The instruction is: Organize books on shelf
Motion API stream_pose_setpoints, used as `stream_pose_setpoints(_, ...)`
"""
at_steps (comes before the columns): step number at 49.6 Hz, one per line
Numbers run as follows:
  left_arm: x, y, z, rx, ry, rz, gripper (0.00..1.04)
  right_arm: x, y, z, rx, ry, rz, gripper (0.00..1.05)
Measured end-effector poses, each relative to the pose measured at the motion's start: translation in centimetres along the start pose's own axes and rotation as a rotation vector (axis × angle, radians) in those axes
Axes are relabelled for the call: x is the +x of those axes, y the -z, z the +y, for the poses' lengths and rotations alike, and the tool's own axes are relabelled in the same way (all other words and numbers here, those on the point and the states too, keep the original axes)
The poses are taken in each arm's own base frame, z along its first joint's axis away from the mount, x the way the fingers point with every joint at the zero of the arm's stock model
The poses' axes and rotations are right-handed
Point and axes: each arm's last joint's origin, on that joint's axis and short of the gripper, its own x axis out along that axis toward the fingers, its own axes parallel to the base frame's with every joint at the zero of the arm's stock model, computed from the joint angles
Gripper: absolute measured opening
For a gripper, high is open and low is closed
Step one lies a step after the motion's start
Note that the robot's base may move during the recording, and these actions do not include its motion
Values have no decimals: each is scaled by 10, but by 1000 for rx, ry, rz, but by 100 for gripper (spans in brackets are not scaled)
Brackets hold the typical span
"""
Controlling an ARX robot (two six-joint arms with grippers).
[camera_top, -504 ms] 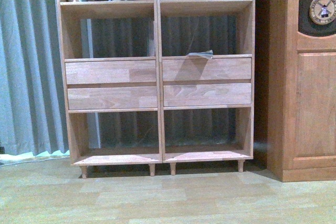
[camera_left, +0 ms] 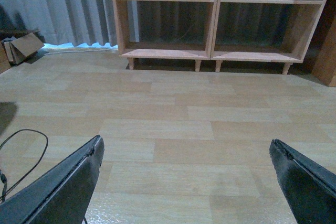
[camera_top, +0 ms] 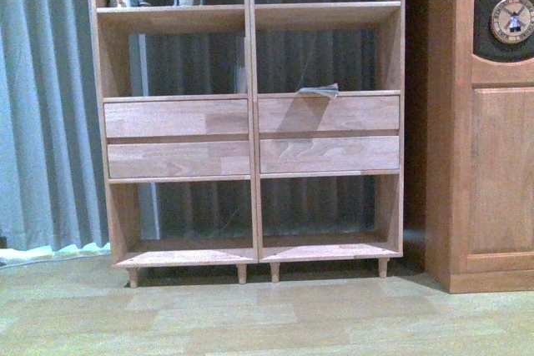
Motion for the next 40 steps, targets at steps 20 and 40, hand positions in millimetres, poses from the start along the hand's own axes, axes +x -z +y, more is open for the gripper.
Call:
stream_pose_setpoints(20,0,0,0,0,0,0,97,0,0,0,0,0,0,98)
stream_pose_setpoints(40,0,0,0,0,0,0,97,0,0,0,0,0,0,98)
